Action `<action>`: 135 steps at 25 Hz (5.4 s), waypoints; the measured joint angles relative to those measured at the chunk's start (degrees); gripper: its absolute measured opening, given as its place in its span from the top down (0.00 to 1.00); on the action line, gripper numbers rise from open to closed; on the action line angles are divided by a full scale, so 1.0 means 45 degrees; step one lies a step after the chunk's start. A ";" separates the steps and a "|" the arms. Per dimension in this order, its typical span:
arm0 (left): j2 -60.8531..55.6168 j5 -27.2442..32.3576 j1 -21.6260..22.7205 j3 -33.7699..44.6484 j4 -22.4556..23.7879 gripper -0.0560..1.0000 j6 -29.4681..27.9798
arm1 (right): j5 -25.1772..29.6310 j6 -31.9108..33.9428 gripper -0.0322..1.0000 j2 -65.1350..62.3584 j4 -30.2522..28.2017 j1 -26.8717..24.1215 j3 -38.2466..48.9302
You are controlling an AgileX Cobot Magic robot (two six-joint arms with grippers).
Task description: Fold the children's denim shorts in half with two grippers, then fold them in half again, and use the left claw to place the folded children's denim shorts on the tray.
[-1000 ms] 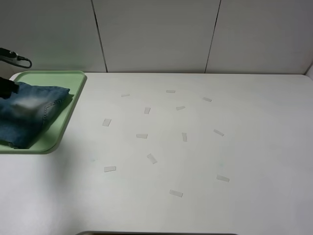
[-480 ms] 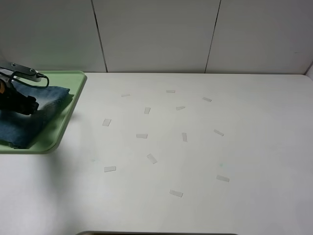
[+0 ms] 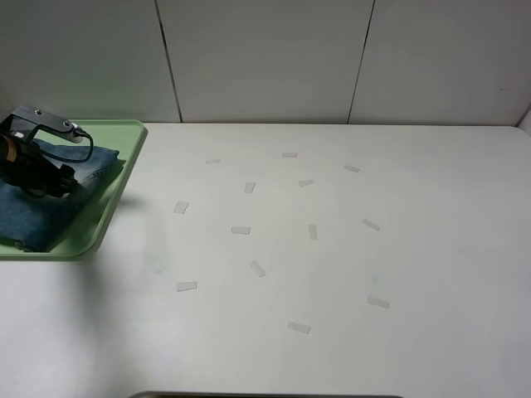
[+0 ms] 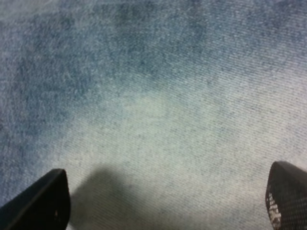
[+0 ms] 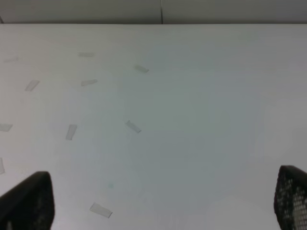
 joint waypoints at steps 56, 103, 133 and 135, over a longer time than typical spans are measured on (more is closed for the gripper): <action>-0.6329 -0.2111 -0.0402 -0.1511 -0.0642 0.19 -0.3650 | 0.0000 0.0000 0.30 0.0000 0.0026 0.0000 0.0000; -2.4520 1.5633 -0.1295 0.2559 -1.1836 0.12 0.7453 | 0.0000 0.0000 0.30 0.0000 0.0026 0.0000 0.0000; -2.4930 1.5292 -0.1598 0.5288 -1.0456 0.12 0.5723 | 0.0000 0.0000 0.30 0.0000 0.0026 0.0000 0.0000; -2.4930 1.5178 -0.1780 0.5374 -1.0456 0.12 0.5424 | 0.0000 0.0000 0.30 0.0000 0.0026 0.0000 0.0000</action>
